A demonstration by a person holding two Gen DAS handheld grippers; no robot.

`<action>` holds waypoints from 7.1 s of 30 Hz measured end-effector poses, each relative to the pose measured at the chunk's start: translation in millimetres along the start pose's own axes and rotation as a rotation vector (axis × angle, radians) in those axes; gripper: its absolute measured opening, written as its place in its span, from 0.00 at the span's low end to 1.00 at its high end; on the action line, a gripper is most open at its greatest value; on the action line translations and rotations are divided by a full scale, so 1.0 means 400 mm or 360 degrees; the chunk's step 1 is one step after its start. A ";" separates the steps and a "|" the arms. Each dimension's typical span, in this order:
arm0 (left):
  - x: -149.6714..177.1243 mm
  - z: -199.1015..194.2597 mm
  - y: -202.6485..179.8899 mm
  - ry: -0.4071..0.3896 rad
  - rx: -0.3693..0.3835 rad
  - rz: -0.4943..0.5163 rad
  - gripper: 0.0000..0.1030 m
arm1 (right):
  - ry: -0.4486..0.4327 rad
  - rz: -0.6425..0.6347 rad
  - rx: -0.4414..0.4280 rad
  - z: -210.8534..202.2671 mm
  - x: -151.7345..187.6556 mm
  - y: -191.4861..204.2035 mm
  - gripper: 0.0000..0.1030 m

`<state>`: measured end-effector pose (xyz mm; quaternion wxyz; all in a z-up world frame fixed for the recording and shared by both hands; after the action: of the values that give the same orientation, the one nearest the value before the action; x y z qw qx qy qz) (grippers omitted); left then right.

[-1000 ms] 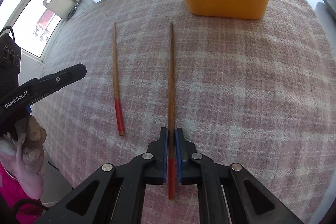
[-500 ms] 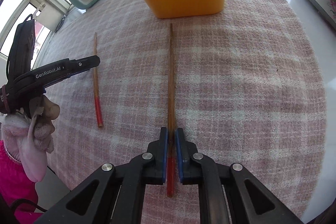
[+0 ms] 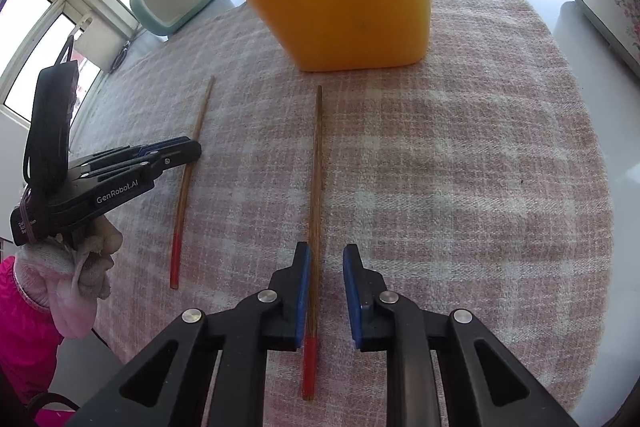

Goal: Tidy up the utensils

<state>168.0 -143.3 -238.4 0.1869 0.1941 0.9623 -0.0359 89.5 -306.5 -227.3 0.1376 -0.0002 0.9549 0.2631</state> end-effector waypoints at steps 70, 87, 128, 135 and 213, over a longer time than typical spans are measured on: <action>-0.439 -0.405 0.004 -0.0781 0.0303 -0.0404 0.04 | -0.0768 -0.0362 -0.0051 -0.368 -0.452 0.160 0.04; -0.558 -0.296 -0.013 -0.0749 0.0230 -0.0393 0.04 | -0.0790 -0.0371 0.0040 -0.277 -0.583 0.117 0.04; -0.373 -0.313 -0.025 -0.0600 0.0279 -0.0306 0.04 | -0.0710 -0.0259 0.0042 -0.264 -0.417 0.070 0.18; -0.307 -0.347 -0.024 -0.0601 0.0256 -0.0256 0.04 | -0.0711 -0.0246 0.0073 -0.276 -0.362 0.094 0.21; -0.025 -0.502 0.037 -0.0710 -0.0418 -0.0235 1.00 | -0.0923 -0.0183 0.0376 -0.371 -0.117 0.136 1.00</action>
<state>112.8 -104.8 -48.2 0.4148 0.0847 0.9053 0.0339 91.5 -337.4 -65.3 0.4180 0.0367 0.8982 0.1313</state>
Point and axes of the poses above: each gripper's, at about its wrist camera, not at the fingertips, and z roughly the way its jaws point, y to its left, x to its underside, the point moved 4 cm from there along z, roughly the way its jaws point, and after that the axes turned 12 degrees about -x, right-handed, at the moved point
